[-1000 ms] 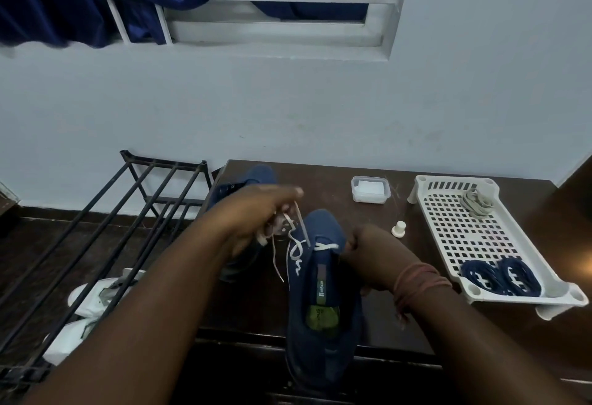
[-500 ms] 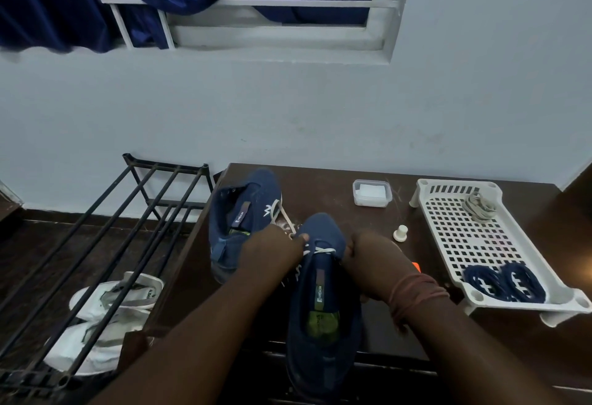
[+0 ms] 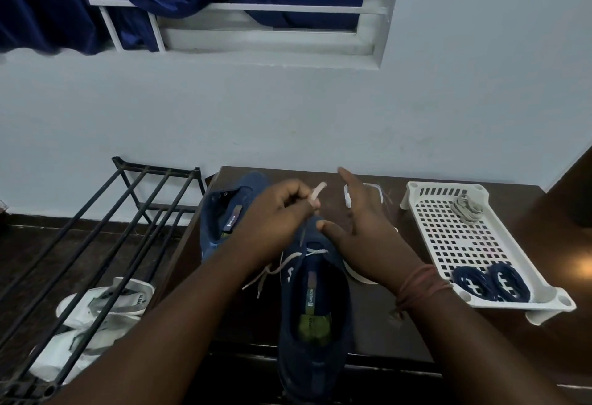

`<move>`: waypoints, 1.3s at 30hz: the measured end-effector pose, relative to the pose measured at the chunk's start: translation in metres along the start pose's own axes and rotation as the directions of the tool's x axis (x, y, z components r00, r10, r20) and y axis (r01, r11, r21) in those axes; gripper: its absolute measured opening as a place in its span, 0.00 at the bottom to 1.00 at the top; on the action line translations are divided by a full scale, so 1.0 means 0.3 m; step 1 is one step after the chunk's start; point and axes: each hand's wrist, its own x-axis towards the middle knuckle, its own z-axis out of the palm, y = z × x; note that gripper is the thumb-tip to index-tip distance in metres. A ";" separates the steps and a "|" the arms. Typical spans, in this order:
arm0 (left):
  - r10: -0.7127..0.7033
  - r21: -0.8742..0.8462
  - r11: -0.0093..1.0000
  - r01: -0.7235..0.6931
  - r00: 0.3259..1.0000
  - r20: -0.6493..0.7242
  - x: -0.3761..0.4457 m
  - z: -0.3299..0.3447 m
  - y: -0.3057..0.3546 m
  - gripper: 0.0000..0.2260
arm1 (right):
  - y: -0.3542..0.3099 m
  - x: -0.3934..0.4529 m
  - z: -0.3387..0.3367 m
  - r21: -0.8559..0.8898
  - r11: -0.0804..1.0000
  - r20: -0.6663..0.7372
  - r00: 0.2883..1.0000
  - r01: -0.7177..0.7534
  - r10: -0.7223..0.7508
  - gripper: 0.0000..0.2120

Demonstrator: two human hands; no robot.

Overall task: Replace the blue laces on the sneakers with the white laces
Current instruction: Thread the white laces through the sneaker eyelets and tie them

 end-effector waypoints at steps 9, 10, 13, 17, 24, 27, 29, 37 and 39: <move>-0.211 -0.326 0.935 0.141 0.958 -0.192 0.061 -0.054 -0.060 0.12 | 0.000 0.000 -0.061 0.040 0.997 0.078 0.995 0.063 -0.066 0.20; -0.301 -0.393 0.901 0.184 0.917 -0.261 0.070 -0.066 -0.076 0.12 | -0.003 0.007 -0.088 0.072 0.997 0.037 0.999 0.029 -0.032 0.21; -0.555 -0.627 0.743 0.233 0.738 -0.384 0.091 -0.108 -0.100 0.10 | 0.023 0.021 -0.135 0.158 0.986 -0.090 0.994 -0.045 0.060 0.25; -0.396 -0.198 0.918 0.345 0.758 -0.518 0.081 -0.103 -0.106 0.04 | 0.030 0.004 -0.093 0.137 0.989 -0.075 0.995 -0.060 0.071 0.22; -0.068 0.354 0.935 0.026 0.992 0.108 0.032 0.009 -0.061 0.03 | 0.019 0.021 -0.009 0.123 0.988 0.036 0.996 -0.089 0.086 0.22; -0.053 0.475 0.877 0.077 0.997 -0.064 0.047 -0.017 -0.077 0.08 | 0.040 0.018 -0.015 0.126 0.975 0.103 0.980 -0.182 0.170 0.22; -0.074 0.508 0.847 0.157 0.981 -0.180 0.060 -0.058 -0.080 0.10 | 0.062 0.019 -0.028 0.107 0.966 0.131 0.967 -0.235 0.221 0.20; -0.071 0.735 0.644 0.210 0.974 -0.216 0.057 -0.079 -0.131 0.12 | 0.069 0.013 -0.022 0.048 0.954 0.243 0.930 -0.295 0.275 0.14; 0.025 0.779 0.627 -0.010 1.000 -0.007 0.061 -0.025 -0.132 0.27 | 0.058 0.014 -0.002 -0.073 0.973 0.240 0.942 -0.221 0.232 0.14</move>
